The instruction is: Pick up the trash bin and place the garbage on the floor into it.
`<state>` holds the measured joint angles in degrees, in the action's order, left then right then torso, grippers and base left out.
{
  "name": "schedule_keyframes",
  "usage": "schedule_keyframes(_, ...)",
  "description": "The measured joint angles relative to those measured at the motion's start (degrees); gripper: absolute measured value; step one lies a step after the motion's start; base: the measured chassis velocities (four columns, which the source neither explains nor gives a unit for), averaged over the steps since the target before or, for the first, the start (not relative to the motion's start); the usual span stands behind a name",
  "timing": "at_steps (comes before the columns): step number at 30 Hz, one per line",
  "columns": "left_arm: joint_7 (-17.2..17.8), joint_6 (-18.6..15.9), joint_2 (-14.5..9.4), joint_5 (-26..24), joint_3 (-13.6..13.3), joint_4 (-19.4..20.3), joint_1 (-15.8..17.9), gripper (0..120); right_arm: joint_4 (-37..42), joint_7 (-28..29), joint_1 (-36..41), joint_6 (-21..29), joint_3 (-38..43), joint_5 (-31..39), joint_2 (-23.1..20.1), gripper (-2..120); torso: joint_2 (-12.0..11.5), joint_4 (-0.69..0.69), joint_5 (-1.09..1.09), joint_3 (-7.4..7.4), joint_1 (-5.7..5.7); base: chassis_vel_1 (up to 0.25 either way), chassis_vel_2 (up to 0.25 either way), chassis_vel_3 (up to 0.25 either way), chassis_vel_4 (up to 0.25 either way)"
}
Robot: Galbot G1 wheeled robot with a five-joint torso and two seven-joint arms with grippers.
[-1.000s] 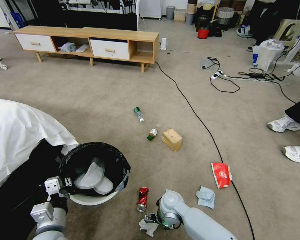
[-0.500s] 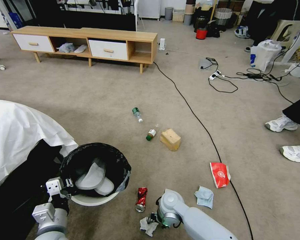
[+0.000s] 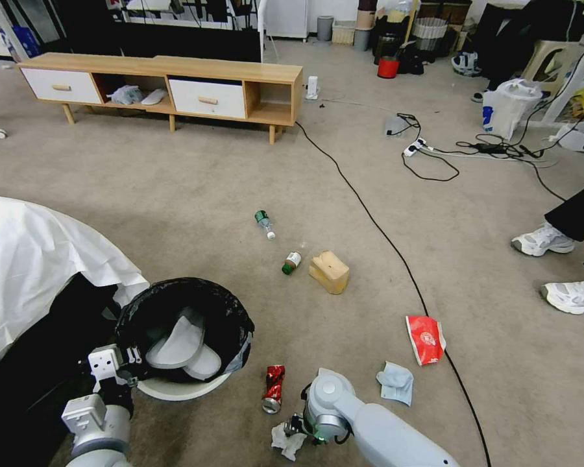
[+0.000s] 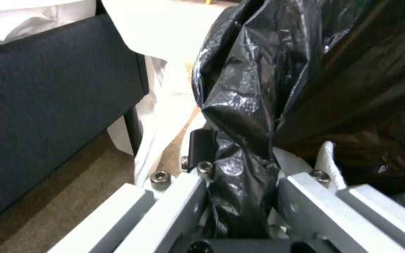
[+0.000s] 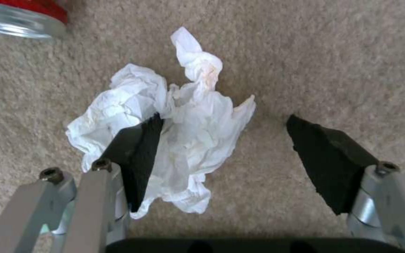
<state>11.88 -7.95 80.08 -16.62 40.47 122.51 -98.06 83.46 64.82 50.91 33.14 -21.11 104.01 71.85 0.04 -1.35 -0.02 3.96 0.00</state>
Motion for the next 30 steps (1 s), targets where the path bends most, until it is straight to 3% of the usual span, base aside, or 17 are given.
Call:
schedule_keyframes(17, -0.01, 0.03, -0.23, 0.04, -0.46, -0.42, 0.52, 1, 2.14, -0.90, 0.34, -0.99, -1.51, 0.35, -0.91, 67, -0.07, 0.02, 0.07, 0.05, 0.01, 0.000, 0.000, 0.000, 0.000)
schedule_keyframes(18, -0.18, 0.03, -0.30, 0.01, -0.48, -0.40, 0.54, 1, 2.55, -2.36, 0.58, -1.00, -1.98, 1.04, -0.73, 61, -0.08, 0.08, 0.34, 0.06, 0.02, 0.000, 0.000, 0.000, 0.000)
schedule_keyframes(19, 0.01, 0.04, -0.36, 0.00, -0.41, -0.37, 0.53, 1, 2.72, -2.43, 0.52, -1.07, -1.90, 0.97, -0.88, 56, -0.08, 0.11, 0.21, 0.05, 0.02, 0.055, 0.035, 0.011, 0.027)
schedule_keyframes(20, 0.01, 0.04, -0.36, 0.00, -0.41, -0.37, 0.53, 1, 2.72, -2.43, 0.52, -1.07, -1.90, 0.97, -0.88, 56, -0.08, 0.11, 0.21, 0.05, 0.02, 0.055, 0.035, 0.011, 0.027)
schedule_keyframes(21, -0.02, 0.05, -0.43, -0.09, -0.37, -0.37, 0.50, 1, 3.07, -2.32, 0.54, -1.20, -1.93, 0.95, -1.03, 49, -0.08, 0.07, 0.04, 0.04, 0.01, 0.000, 0.000, 0.000, 0.000)
schedule_keyframes(23, -0.11, 0.04, -0.49, -0.11, -0.33, -0.29, 0.46, 1, 3.43, -2.09, 0.60, -1.27, -1.95, 0.94, -1.00, 42, -0.08, 0.06, 0.16, 0.04, 0.01, 0.000, 0.000, 0.000, 0.000)
schedule_keyframes(25, -0.03, 0.08, -0.54, -0.15, -0.29, -0.12, 0.45, 1, 3.73, -1.45, 0.62, -1.39, -1.92, 0.78, -1.06, 32, -0.08, 0.02, 0.04, 0.03, 0.01, 0.000, 0.000, 0.000, 0.000)
schedule_keyframes(28, -0.17, 0.07, -0.54, -0.19, -0.32, 0.05, 0.40, 1, 4.04, -1.21, 0.63, -1.43, -1.93, 0.80, -1.05, 28, -0.07, 0.02, 0.05, 0.04, 0.02, 0.000, 0.000, 0.000, 0.000)
schedule_keyframes(30, 0.00, 0.08, -0.55, -0.19, -0.33, 0.34, 0.31, 1, 4.98, -0.38, 0.54, -1.60, -1.93, 0.85, -1.12, 16, -0.07, 0.02, 0.04, 0.02, 0.01, 0.000, 0.000, 0.000, 0.000)
